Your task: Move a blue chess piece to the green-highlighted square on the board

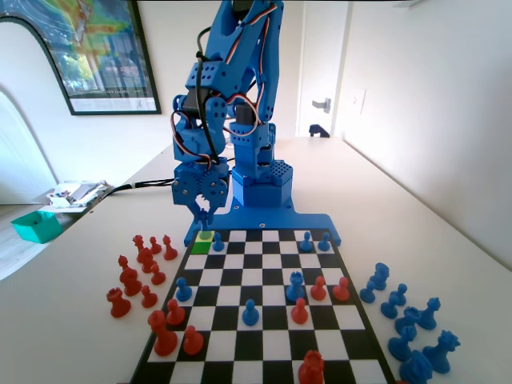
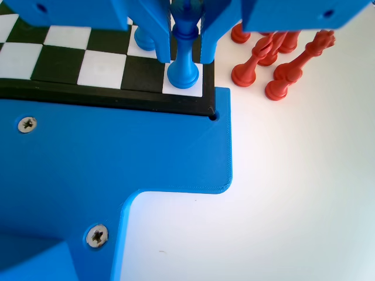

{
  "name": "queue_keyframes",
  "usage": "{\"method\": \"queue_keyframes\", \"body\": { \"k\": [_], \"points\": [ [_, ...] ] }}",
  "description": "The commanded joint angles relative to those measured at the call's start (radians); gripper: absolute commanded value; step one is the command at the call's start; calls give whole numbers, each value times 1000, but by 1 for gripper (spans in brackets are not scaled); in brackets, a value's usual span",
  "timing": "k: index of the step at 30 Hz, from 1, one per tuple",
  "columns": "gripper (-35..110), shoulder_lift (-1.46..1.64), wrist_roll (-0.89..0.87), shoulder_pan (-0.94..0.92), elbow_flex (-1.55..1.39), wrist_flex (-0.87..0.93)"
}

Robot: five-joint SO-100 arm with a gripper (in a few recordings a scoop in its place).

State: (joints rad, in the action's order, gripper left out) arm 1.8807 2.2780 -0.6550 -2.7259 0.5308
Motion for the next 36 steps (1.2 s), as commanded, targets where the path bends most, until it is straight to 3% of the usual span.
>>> {"method": "queue_keyframes", "body": {
  "k": [1, 22, 29, 36],
  "points": [
    [7, 23, 11, -12, 15, -6],
    [1, 21, 37, -9, 23, 6],
    [1, 21, -14, 12, 156, 199],
    [1, -14, -55, 35, 225, 227]
  ]
}}
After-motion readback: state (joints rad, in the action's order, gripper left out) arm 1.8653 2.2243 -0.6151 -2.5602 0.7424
